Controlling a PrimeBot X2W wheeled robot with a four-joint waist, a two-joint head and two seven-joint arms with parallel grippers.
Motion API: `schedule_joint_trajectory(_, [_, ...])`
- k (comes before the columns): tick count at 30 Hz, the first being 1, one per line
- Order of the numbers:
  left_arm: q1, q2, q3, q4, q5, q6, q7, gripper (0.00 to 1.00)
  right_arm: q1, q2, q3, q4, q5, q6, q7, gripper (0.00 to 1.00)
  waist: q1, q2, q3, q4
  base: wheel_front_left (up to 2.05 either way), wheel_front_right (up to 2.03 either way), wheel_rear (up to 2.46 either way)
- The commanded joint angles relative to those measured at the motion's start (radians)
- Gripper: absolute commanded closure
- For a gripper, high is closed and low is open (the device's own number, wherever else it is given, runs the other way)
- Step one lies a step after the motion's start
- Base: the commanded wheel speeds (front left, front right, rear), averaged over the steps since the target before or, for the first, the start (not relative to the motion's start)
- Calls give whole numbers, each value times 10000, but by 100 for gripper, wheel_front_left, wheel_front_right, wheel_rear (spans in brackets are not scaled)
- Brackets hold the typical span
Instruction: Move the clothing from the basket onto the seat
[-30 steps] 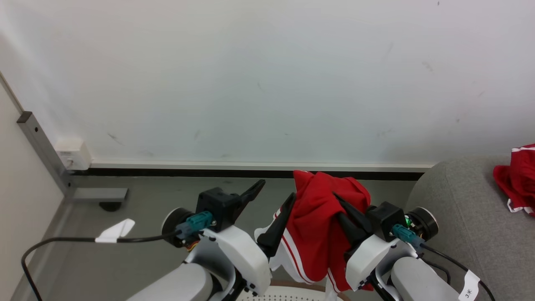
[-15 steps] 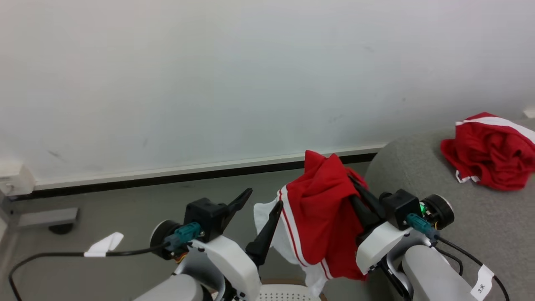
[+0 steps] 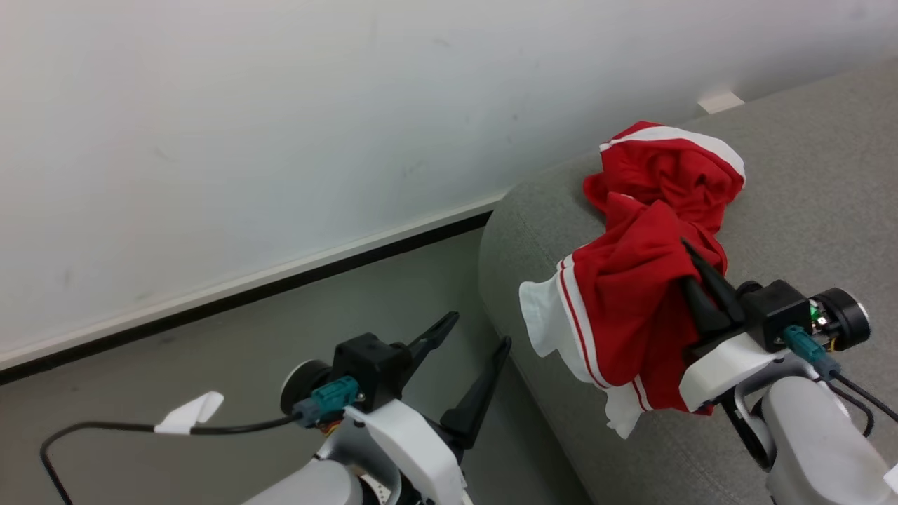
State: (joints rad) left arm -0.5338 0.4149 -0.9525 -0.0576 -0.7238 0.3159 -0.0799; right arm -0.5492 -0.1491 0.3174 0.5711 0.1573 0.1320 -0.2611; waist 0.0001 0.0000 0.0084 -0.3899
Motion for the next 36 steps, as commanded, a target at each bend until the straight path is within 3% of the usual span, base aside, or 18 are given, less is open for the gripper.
schedule_joint_trajectory(1, [-195,-14,-42,-78,122,-47,60,0,57,-147,-223,-210,-97,-26,-28,100,-1,0,556,-477,0,0,0])
schedule_joint_trajectory(11, [-1724,279,-168,-778,792,-422,779,0,-1077,-575,-1703,-1398,-277,-26,331,100,-1,0,2955,15,0,0,0])
schedule_joint_trajectory(20, [-3474,465,6,-1260,1335,-931,1346,0,-3919,-1901,-5019,-2348,-543,-26,1521,100,-1,0,5425,1301,0,0,0])
schedule_joint_trajectory(25, [-3856,483,175,-1373,1353,-992,1312,0,-5075,-2403,-6824,-1855,-1058,-26,2355,100,-1,0,6149,1743,0,0,0])
schedule_joint_trajectory(30, [-3904,388,160,-1385,1402,-985,1214,0,-4787,-2068,-8231,-798,-2126,-26,2436,100,-1,0,6608,2038,0,0,0])
schedule_joint_trajectory(36, [-3566,351,64,-1223,1265,-931,1056,0,-3912,-1090,-9602,719,-3366,-26,1629,100,-1,0,6477,2160,0,0,0])
